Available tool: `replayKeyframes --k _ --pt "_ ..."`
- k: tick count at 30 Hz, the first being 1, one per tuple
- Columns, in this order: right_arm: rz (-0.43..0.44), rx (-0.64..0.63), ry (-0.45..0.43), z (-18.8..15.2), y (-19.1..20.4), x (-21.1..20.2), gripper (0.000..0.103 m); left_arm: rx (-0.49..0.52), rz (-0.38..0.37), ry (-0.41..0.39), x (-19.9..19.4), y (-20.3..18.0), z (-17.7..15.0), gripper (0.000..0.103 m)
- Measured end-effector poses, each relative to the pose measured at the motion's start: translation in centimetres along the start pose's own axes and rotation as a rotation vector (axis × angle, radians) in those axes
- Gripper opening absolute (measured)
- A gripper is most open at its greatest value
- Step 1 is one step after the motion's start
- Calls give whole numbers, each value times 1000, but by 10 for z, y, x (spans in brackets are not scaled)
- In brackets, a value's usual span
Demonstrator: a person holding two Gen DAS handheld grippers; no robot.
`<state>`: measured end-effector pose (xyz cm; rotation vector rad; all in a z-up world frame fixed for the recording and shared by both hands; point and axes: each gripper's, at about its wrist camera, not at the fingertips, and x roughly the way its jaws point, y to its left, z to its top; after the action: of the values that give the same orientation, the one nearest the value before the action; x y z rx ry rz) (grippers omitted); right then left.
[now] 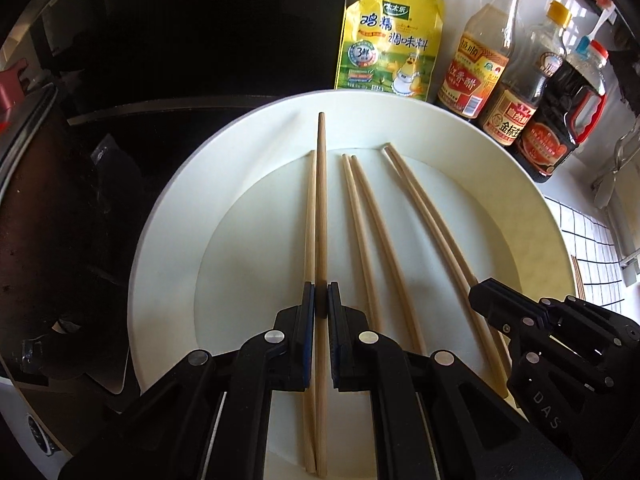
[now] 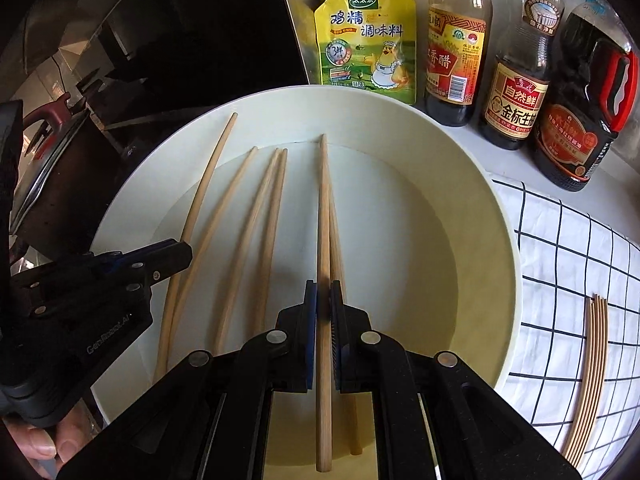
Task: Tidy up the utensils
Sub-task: 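Open the right tool to release its chopstick in the basin while the left tool releases its own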
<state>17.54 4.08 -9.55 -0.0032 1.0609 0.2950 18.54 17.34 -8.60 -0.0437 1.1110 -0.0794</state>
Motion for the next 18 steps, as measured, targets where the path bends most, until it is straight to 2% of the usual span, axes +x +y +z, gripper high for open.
replayKeyframes --k 13,15,16,18 --pt "-13 -3 -7 0 -6 -5 9 -11 15 42 12 3 -4 9" --pt "-21 -9 -19 -1 -6 -9 9 -16 27 41 11 5 -6 15" --pt "-22 -9 -23 -1 -6 -11 9 -17 29 39 10 5 -6 22" --pt "-23 -4 -29 -2 -8 -14 10 -19 34 29 7 6 -8 29"
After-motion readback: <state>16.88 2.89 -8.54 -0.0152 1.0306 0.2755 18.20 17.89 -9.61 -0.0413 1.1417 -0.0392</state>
